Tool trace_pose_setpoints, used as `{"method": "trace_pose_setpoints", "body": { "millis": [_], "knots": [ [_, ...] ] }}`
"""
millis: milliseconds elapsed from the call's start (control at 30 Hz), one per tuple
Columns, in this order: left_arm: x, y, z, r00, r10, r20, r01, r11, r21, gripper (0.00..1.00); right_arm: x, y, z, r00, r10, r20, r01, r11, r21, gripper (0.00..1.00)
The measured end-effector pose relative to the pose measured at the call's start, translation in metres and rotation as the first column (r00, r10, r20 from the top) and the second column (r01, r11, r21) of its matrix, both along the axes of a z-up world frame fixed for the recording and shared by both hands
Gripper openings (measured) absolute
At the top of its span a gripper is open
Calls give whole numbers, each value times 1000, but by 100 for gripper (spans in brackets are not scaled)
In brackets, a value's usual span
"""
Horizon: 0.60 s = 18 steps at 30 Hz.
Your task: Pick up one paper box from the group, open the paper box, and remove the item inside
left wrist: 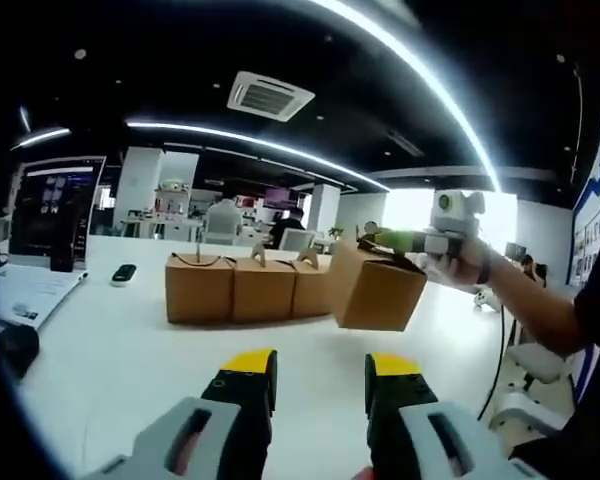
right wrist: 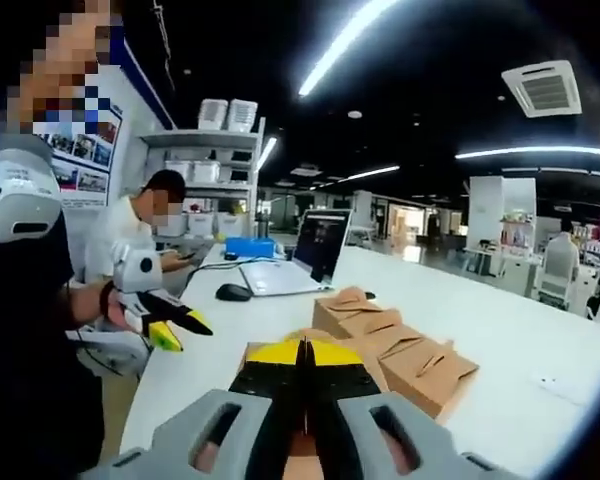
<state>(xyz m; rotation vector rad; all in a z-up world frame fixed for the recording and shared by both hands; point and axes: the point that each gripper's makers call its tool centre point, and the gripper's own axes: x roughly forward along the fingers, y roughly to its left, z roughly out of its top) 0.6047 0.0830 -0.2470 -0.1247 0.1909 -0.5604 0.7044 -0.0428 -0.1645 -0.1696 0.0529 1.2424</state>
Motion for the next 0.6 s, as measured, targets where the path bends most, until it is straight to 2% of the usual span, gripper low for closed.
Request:
{"method": "trace_pose_setpoints", "body": {
  "millis": [367,600],
  "knots": [
    [1,0,-1,1000,-7,-2,7,1000,9,37,3,9,-11,995,90,-41,-90,996,-17,3],
    [1,-2,-5,1000,-14,-12,14,1000,4,37,-7,23,-17,979,201,-38,-203,978,-44,3]
  ]
}}
